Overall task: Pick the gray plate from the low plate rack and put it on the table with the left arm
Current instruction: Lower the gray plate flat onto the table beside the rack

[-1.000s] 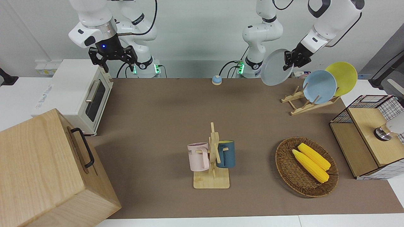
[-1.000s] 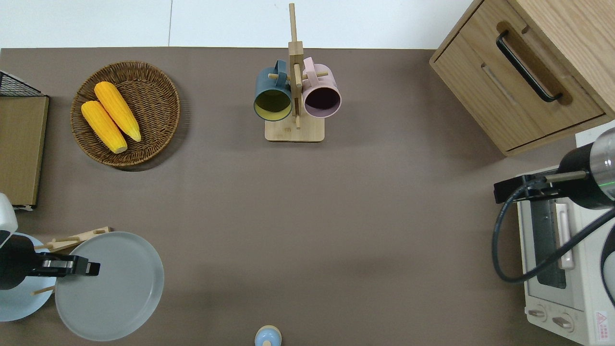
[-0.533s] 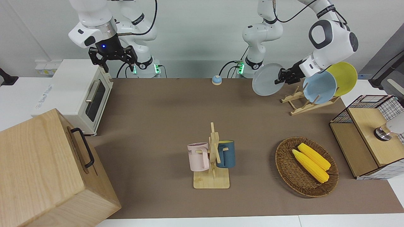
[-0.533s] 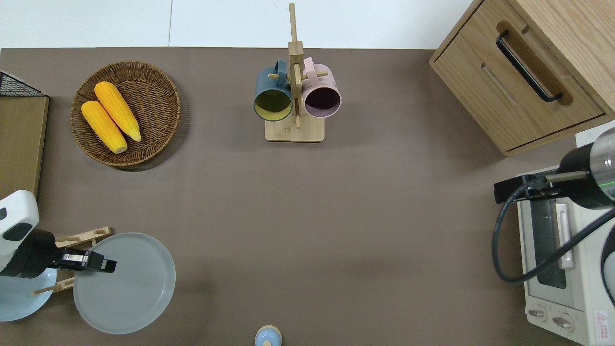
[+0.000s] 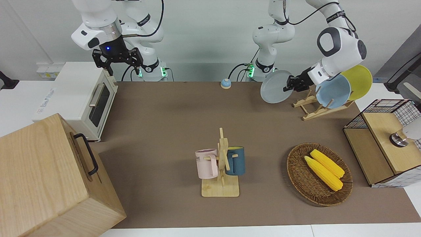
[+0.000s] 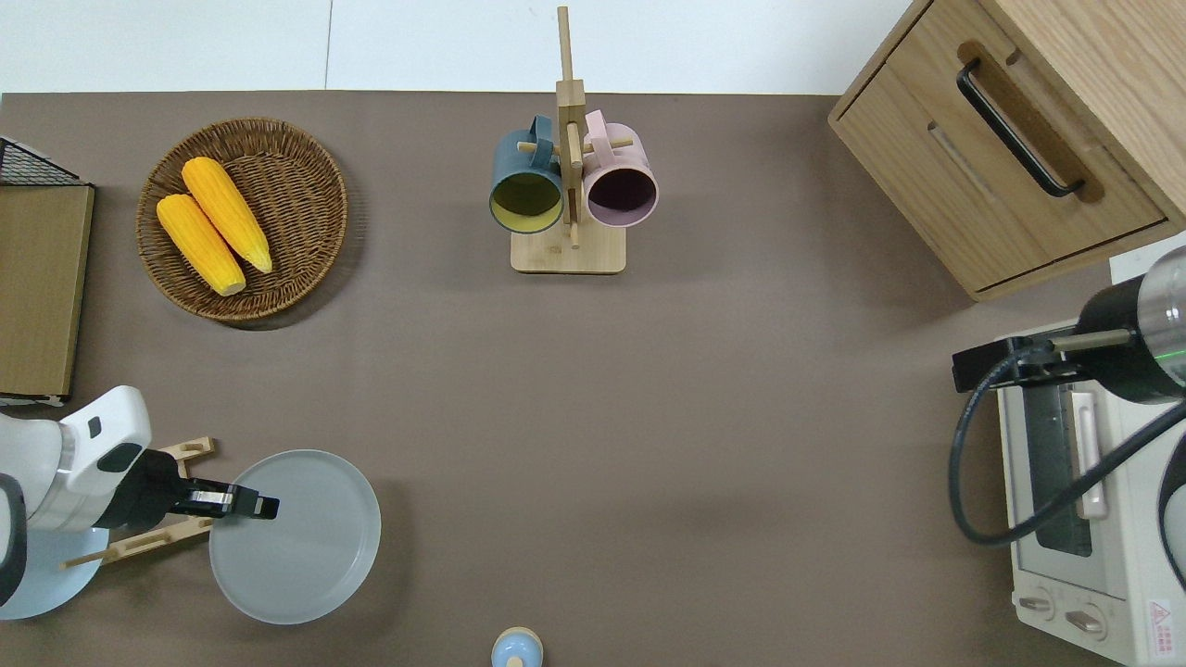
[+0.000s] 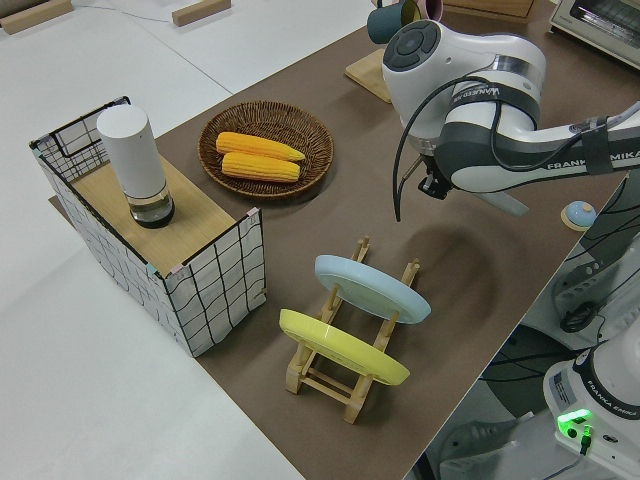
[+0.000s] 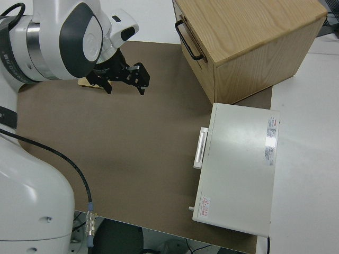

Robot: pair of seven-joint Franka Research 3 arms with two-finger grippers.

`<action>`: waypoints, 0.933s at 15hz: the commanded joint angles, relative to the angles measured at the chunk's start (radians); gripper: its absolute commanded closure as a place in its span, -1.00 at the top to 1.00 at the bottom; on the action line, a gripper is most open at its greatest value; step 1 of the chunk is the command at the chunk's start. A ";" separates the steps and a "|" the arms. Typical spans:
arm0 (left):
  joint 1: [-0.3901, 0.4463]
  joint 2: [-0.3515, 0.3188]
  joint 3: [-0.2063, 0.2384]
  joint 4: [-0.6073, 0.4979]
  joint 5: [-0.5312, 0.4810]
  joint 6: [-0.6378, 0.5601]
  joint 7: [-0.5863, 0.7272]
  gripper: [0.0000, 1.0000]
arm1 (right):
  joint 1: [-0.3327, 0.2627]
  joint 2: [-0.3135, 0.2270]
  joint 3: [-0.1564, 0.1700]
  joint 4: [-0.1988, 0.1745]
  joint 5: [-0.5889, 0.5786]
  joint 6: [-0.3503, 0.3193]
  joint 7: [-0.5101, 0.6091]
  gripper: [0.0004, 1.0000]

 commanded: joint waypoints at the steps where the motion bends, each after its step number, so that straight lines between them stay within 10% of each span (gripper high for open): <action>1: -0.028 0.014 -0.006 -0.054 -0.025 0.085 0.038 -1.00 | -0.007 -0.002 0.007 0.006 0.007 -0.014 0.000 0.97; 14: -0.071 0.083 -0.006 -0.127 -0.061 0.256 0.150 -1.00 | -0.007 -0.002 0.005 0.006 0.007 -0.014 0.000 0.98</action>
